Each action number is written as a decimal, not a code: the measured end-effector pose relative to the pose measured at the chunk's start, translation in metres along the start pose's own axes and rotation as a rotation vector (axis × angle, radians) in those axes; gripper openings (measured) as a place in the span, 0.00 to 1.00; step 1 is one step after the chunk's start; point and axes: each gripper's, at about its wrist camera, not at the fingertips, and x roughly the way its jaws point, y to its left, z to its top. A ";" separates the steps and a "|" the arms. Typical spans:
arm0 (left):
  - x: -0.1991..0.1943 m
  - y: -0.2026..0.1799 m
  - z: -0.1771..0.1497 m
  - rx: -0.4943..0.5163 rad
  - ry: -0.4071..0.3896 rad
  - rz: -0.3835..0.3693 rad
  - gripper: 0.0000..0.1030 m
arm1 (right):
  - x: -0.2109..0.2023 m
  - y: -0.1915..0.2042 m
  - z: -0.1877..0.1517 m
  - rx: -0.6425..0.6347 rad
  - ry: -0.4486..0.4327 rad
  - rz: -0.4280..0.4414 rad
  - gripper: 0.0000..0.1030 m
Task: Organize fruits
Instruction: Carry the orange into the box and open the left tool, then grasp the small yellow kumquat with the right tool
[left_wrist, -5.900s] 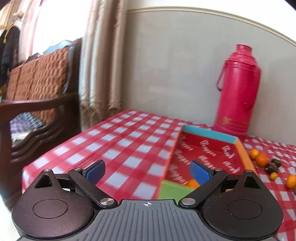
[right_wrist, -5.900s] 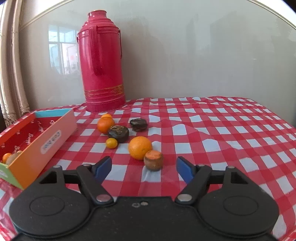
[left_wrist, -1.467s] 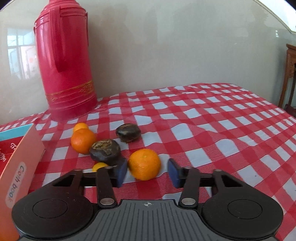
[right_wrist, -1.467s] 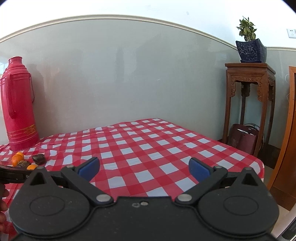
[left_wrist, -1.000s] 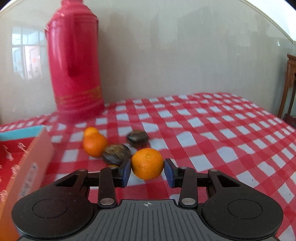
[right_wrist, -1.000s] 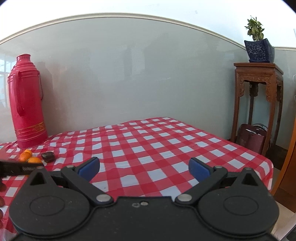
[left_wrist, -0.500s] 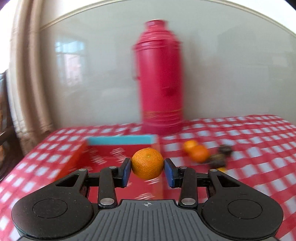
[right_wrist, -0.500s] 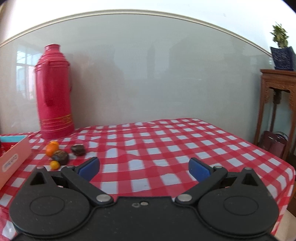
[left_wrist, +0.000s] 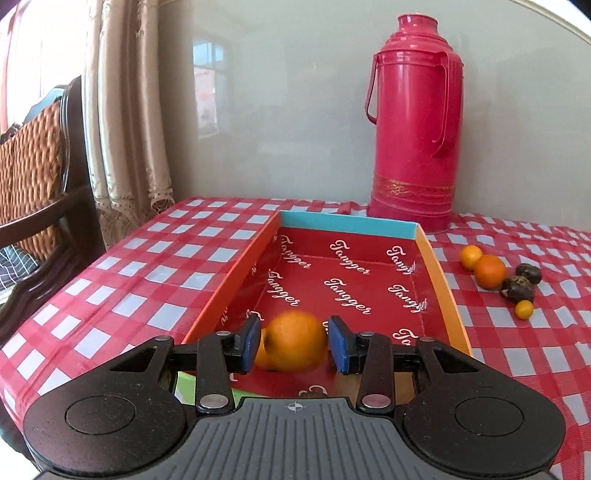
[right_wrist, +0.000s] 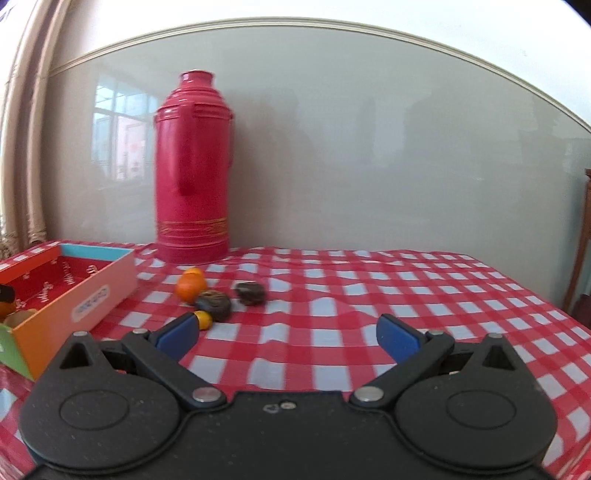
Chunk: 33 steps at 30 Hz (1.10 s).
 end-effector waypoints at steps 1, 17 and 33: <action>-0.002 0.001 0.000 -0.002 -0.005 0.003 0.62 | 0.002 0.005 0.000 -0.005 0.004 0.012 0.94; -0.056 0.101 -0.024 -0.195 -0.150 0.190 0.87 | 0.031 0.049 0.002 -0.010 0.081 0.131 0.81; -0.081 0.174 -0.055 -0.335 -0.185 0.360 0.97 | 0.114 0.068 0.021 0.068 0.284 0.088 0.37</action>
